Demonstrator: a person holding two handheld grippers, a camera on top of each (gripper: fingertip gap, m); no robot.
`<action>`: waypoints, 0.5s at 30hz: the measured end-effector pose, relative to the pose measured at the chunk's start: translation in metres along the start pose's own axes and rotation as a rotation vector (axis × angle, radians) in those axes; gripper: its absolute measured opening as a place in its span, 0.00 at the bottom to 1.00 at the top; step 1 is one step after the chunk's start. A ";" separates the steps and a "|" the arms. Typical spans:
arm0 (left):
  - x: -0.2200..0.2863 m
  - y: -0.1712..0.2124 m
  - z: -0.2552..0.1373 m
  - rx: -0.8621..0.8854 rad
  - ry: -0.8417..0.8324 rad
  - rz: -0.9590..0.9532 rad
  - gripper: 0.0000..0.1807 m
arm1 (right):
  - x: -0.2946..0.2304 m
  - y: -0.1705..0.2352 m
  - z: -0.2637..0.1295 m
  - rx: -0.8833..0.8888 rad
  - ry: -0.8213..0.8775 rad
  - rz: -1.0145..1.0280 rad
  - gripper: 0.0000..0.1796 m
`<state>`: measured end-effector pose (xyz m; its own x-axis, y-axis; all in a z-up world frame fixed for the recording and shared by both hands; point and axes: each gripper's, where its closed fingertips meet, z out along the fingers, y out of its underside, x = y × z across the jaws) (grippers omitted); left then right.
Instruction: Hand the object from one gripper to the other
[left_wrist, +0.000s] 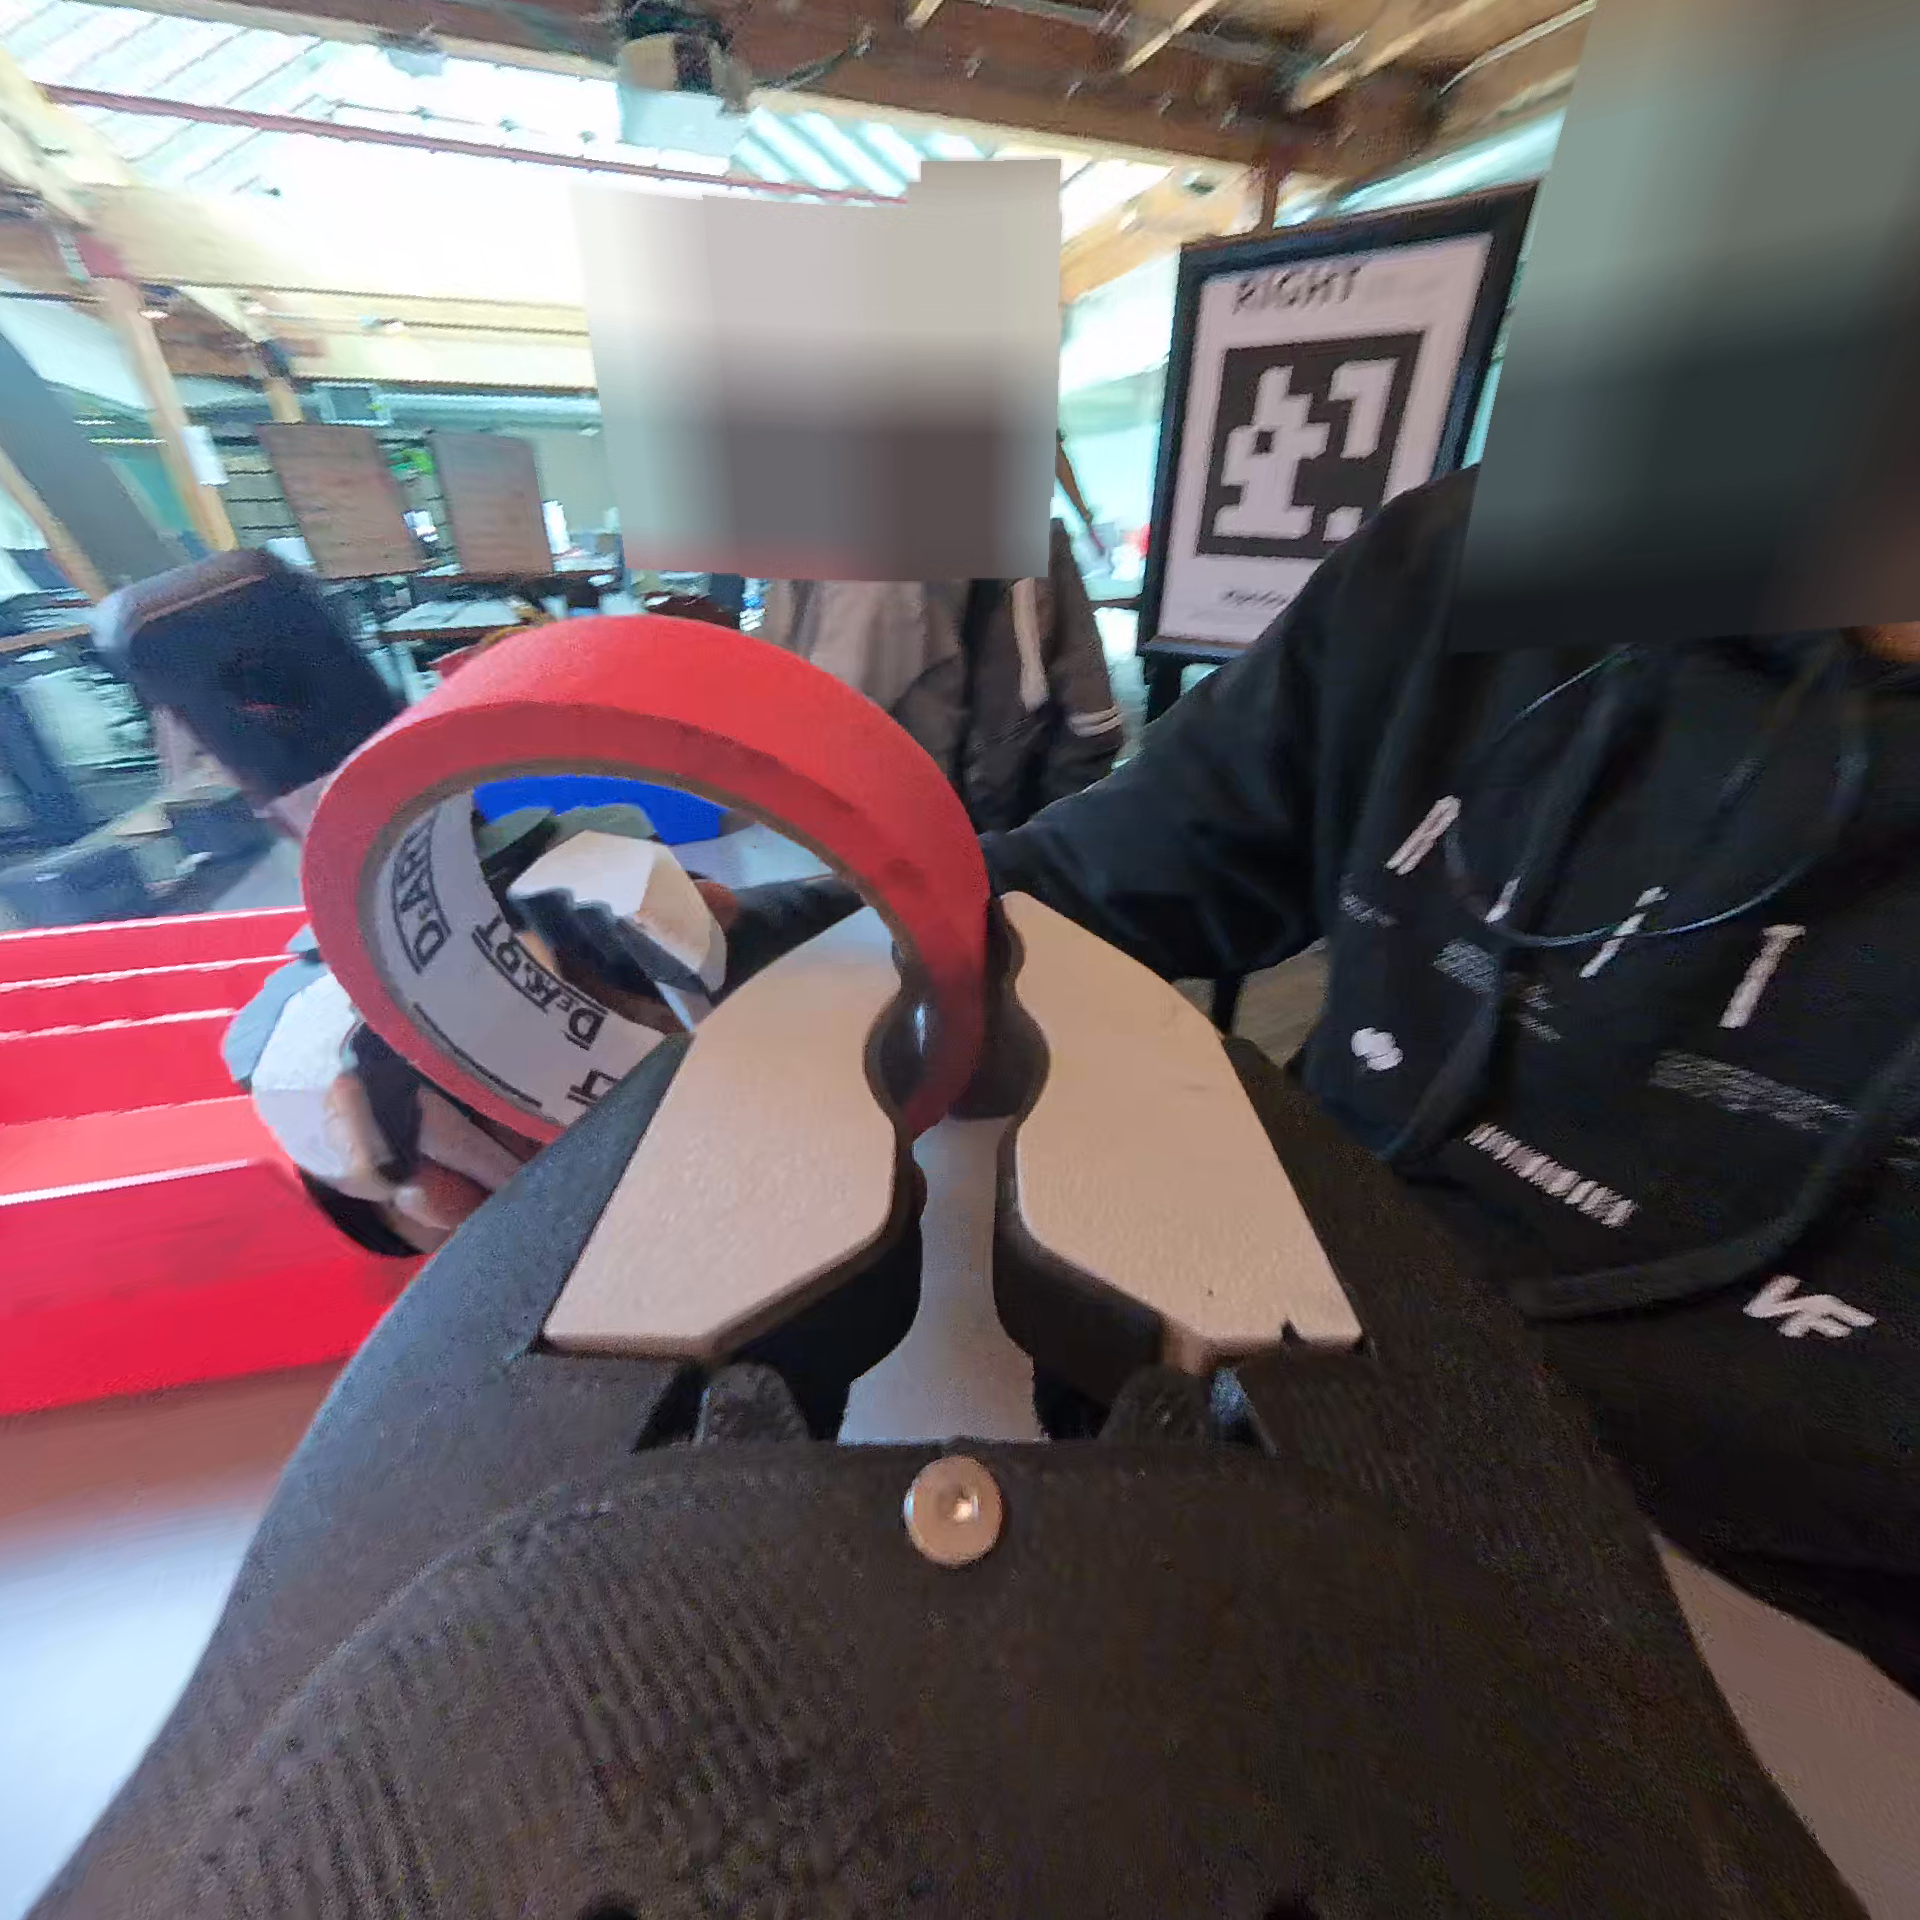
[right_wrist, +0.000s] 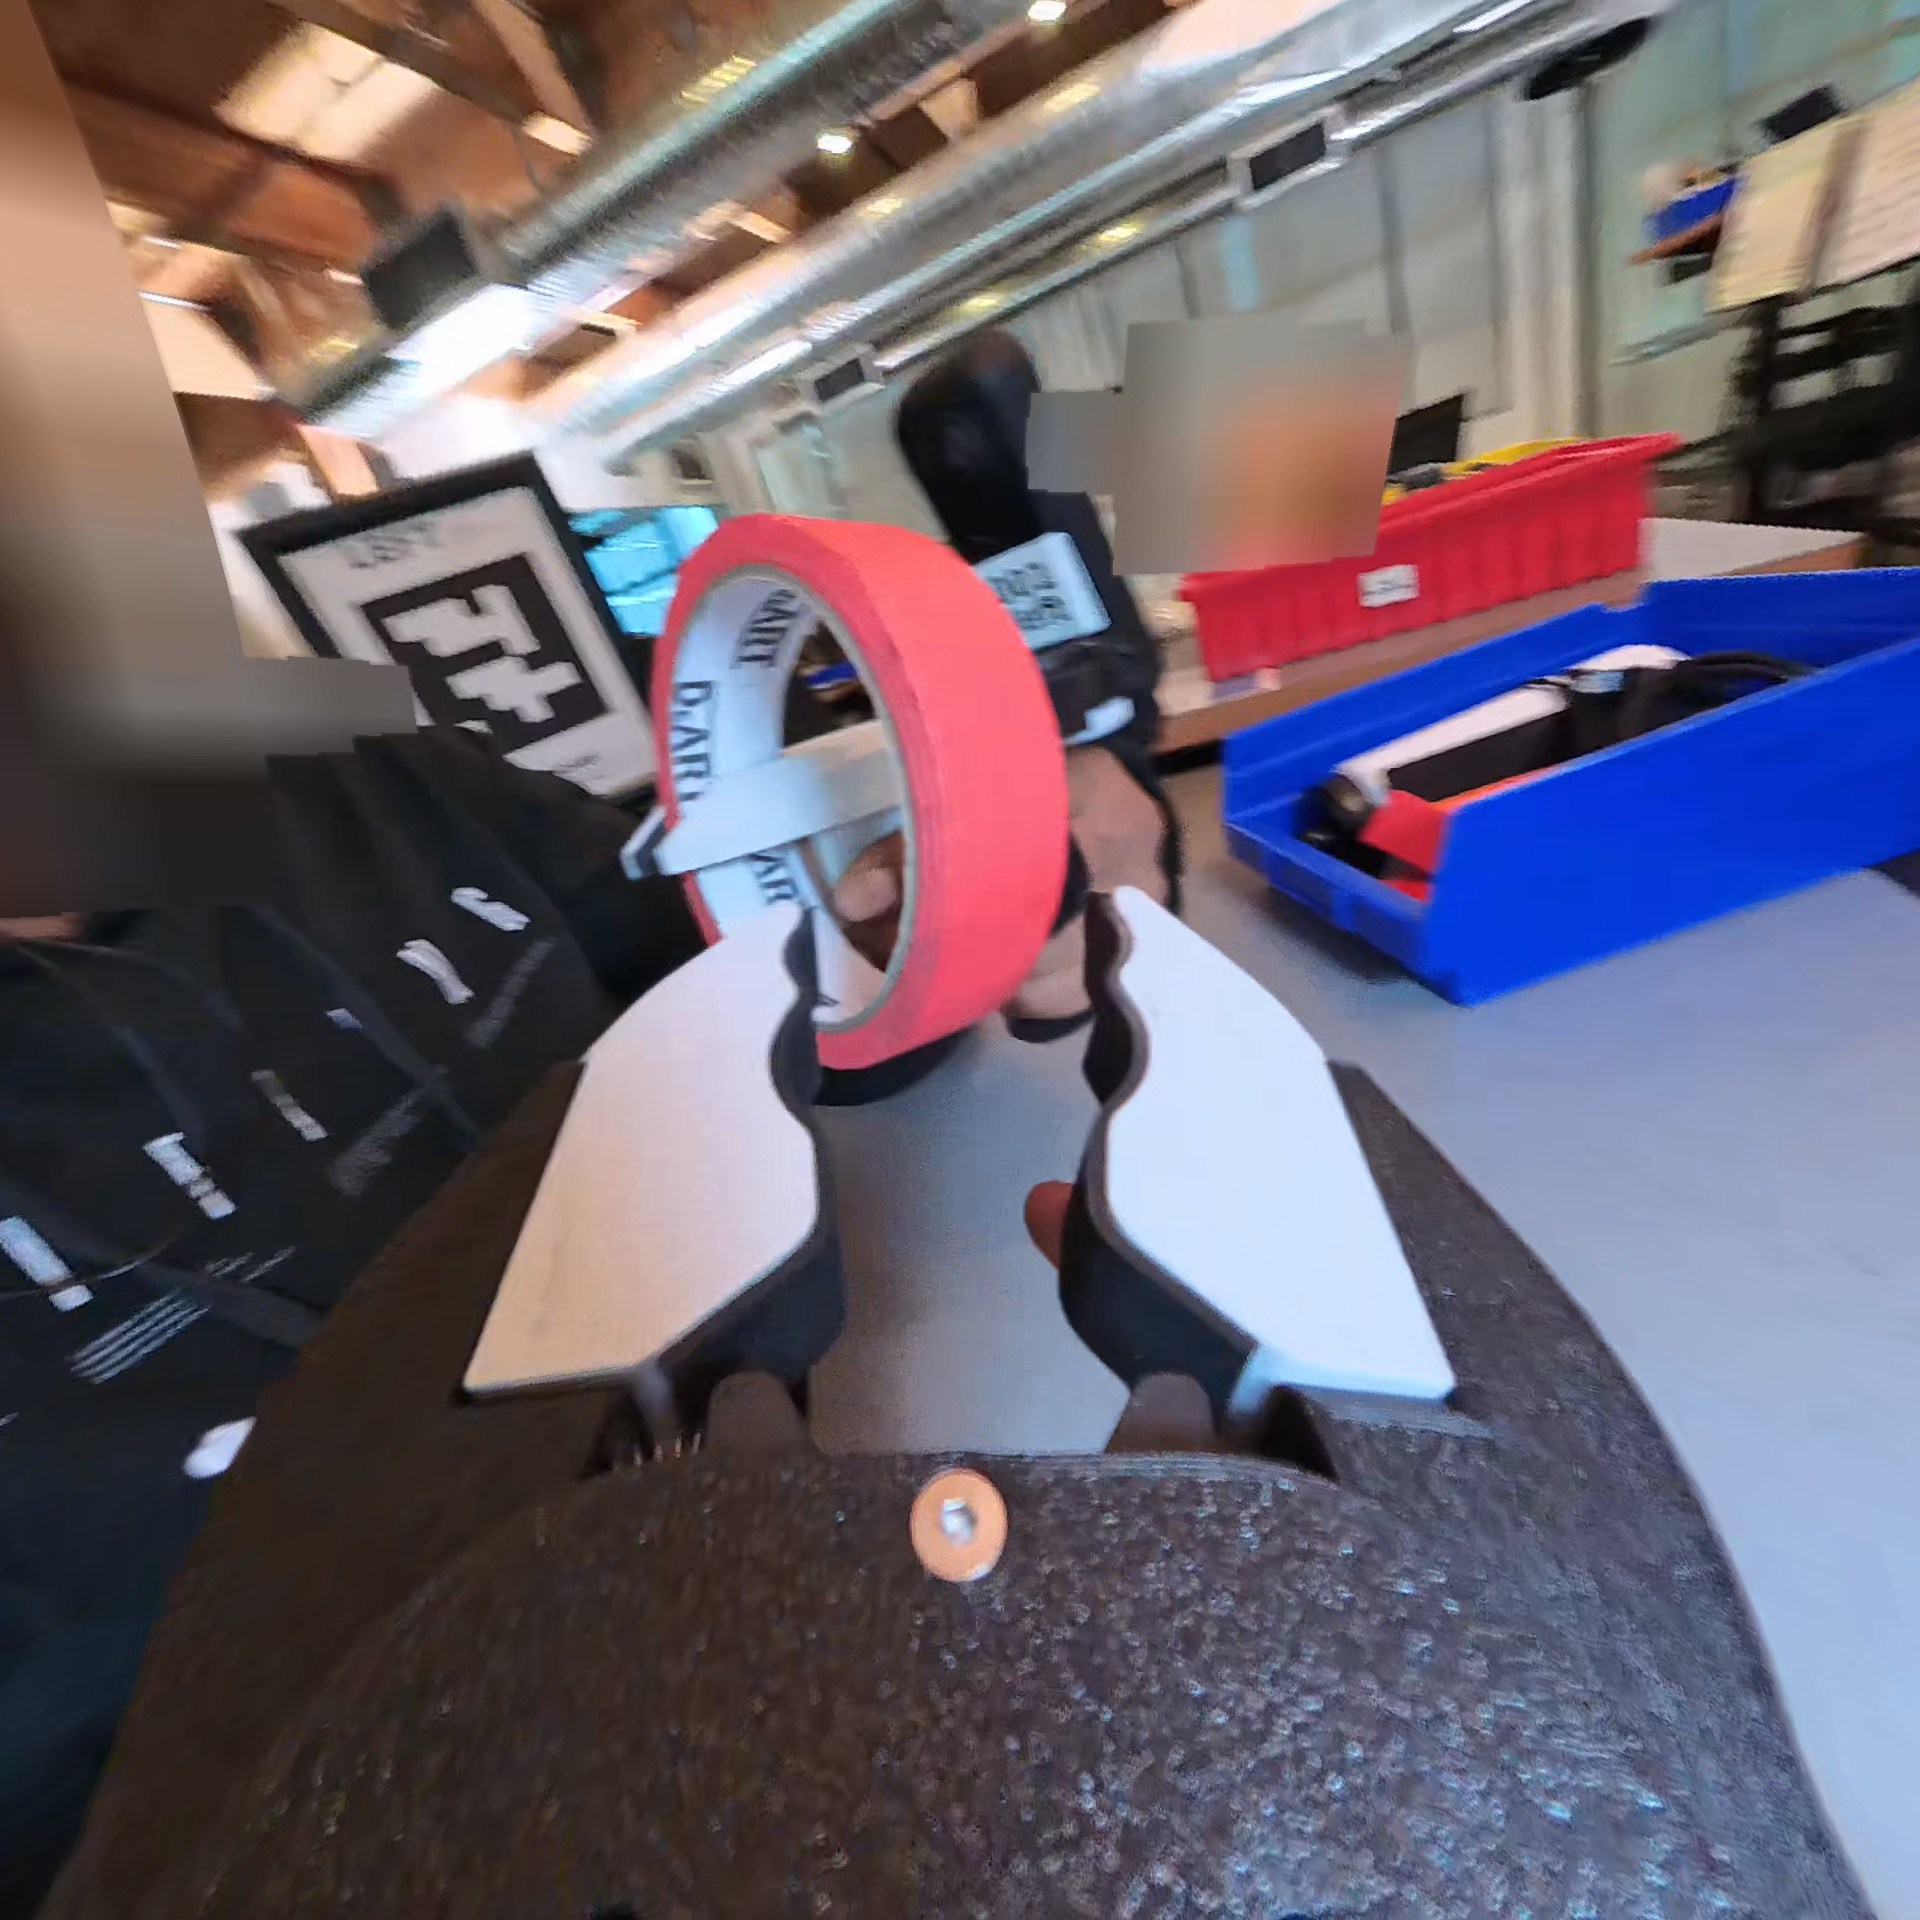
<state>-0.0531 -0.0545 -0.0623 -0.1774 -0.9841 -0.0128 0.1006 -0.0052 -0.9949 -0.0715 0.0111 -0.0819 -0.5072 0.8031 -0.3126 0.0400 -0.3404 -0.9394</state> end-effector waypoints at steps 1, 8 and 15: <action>0.005 -0.002 -0.001 0.019 0.040 -0.027 0.05 | -0.007 0.001 0.003 -0.002 -0.039 0.008 0.23; -0.051 0.000 -0.039 0.007 -0.272 -0.137 0.15 | 0.026 -0.032 -0.025 0.053 0.277 -0.095 0.17; -0.128 0.036 -0.095 -0.246 -0.902 -0.086 0.17 | 0.078 -0.040 -0.059 -0.163 0.899 -0.345 0.17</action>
<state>-0.1203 0.0882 -0.1062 0.6620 -0.7483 0.0413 -0.1061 -0.1482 -0.9833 -0.0616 0.1162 -0.0774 0.3297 0.9424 0.0559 0.1653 0.0007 -0.9862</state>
